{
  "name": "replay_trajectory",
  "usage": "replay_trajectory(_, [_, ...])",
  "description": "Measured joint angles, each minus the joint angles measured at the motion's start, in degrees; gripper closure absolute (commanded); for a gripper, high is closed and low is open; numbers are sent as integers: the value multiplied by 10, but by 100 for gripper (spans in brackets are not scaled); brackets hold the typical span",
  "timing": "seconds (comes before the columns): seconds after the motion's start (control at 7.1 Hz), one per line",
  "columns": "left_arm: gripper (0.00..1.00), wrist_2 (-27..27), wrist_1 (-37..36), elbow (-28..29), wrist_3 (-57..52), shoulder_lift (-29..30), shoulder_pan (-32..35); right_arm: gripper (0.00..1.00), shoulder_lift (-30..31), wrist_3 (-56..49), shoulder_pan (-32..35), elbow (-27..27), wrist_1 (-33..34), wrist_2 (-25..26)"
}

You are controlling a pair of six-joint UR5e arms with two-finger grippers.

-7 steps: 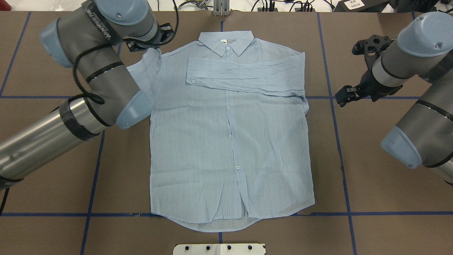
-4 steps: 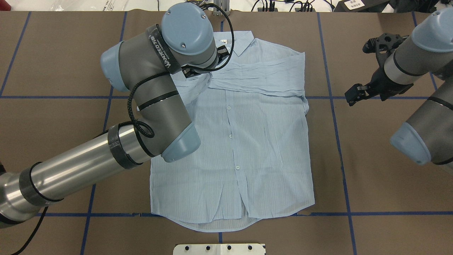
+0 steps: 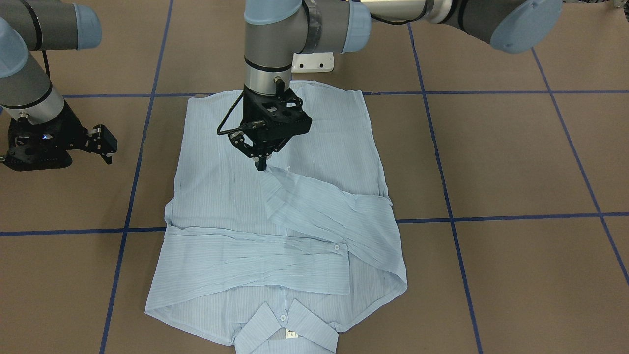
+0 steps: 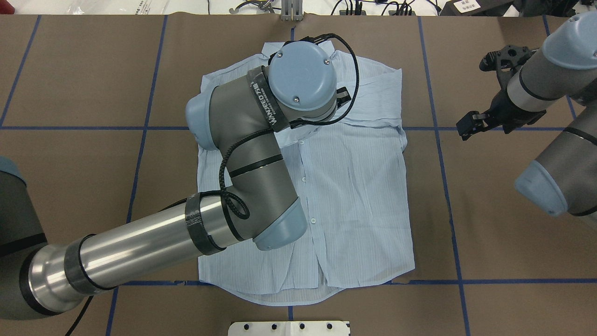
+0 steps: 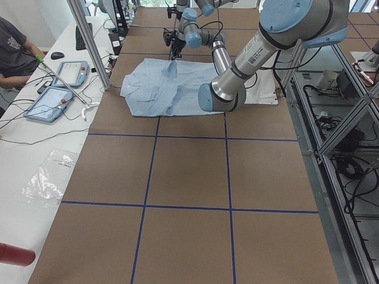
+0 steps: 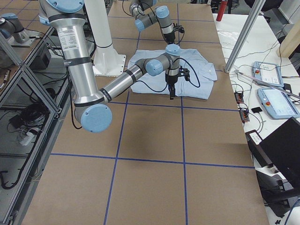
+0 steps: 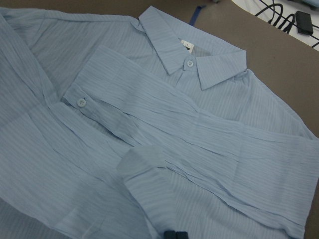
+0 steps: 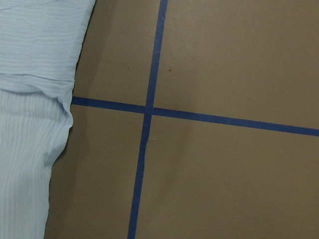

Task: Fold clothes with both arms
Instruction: 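Lift the sleeve with the left gripper and swing it toward the collar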

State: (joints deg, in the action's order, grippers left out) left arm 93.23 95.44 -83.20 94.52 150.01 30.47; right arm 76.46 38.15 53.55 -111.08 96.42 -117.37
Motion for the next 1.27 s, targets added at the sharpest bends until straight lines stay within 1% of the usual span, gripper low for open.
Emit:
replay_trajectory(0.14, [100, 0, 22, 23, 4, 10, -1, 0, 0, 0, 1, 2, 0, 0])
replay_trajectory(0.28, [100, 0, 34, 32, 6, 10, 1, 0, -1, -1, 2, 4, 0, 0])
replay_trajectory(0.42, [100, 2, 38, 33, 6, 5, 9, 0, -1, -3, 3, 5, 0, 1])
replay_trajectory(0.56, [100, 8, 39, 16, 4, -16, 25, 0, -2, -7, 4, 8, -1, 1])
replay_trajectory(0.7, [100, 25, 40, -23, 0, -52, 45, 0, -2, -10, 5, 10, -1, 2])
replay_trajectory(0.99, [100, 92, 38, -141, -20, -144, 104, 0, -5, -14, 6, 11, -1, 2])
replay_trajectory(1.13, [100, 127, 37, -188, -31, -176, 138, 0, -6, -15, 7, 11, -1, 2])
replay_trajectory(1.27, [100, 167, 36, -221, -36, -192, 174, 0, -7, -15, 8, 11, -1, 2])
